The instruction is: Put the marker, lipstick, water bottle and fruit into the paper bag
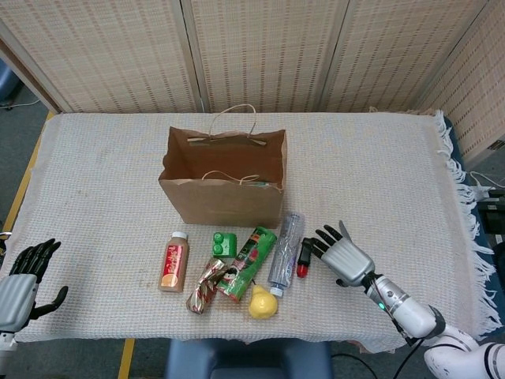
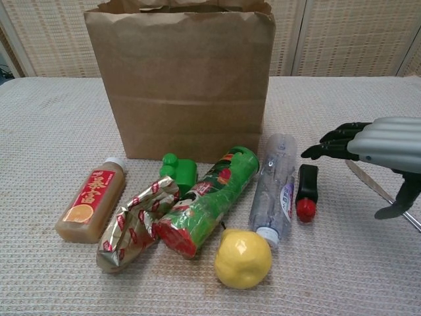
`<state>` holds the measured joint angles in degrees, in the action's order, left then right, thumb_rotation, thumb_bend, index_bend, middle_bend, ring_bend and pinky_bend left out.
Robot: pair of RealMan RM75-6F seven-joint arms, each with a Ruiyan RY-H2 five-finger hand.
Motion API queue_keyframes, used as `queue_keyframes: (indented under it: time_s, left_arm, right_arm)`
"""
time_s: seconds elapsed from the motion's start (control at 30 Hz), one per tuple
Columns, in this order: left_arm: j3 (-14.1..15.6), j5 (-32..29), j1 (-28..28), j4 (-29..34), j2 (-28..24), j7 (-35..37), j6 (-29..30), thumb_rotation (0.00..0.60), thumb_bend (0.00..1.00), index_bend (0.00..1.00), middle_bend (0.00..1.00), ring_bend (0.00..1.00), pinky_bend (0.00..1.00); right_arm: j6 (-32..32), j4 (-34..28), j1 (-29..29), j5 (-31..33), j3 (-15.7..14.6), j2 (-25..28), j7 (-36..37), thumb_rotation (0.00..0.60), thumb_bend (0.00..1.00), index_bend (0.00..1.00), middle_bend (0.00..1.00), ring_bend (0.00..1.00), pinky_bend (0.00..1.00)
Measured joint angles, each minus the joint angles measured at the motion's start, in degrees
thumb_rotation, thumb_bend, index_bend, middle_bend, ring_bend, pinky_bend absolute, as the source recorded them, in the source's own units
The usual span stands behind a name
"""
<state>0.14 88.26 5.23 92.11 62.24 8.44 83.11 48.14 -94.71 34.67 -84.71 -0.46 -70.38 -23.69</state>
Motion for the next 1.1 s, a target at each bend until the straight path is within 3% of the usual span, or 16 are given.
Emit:
queue_keyframes:
  time_s: [0.3,0.57,0.93,1.1]
  left_arm:
    - [0.11,0.05,0.04,0.15,-0.16,0.17,-0.12,0.6,0.37,0.0,0.0,0.0,0.04]
    - [0.21,0.06,0.05,0.27,-0.27,0.26,-0.22,0.6,0.37,0.0,0.0,0.0,0.04]
    - [0.21,-0.05,0.14,0.34,-0.3,0.15,-0.4,0.6,0.37,0.0,0.0,0.0,0.04]
    - [0.2,-0.06,0.14,0.38,-0.2,-0.15,-0.34,0.6,0.37,0.0,0.0,0.0,0.04]
  right_arm:
    - [-1.66,3.53,1.64,2.86,0.67,-4.48,-2.66,0.6,0.02,0.0,0.11,0.02,0.05]
    - [-2.06,4.6,1.85,3.17,-0.67,-5.3,-3.01,0.6,0.02,0.01,0.11,0.02,0.05]
    - [2.46,-3.63,-0.86,-1.36,-4.44,2.37,-1.0,0.6,0.02,0.02,0.11,0.02,0.05]
    - [7.68,-6.28,-2.85,-4.66,-5.11,5.24,2.26,0.6,0.02,0.09,0.11,0.06,0.09]
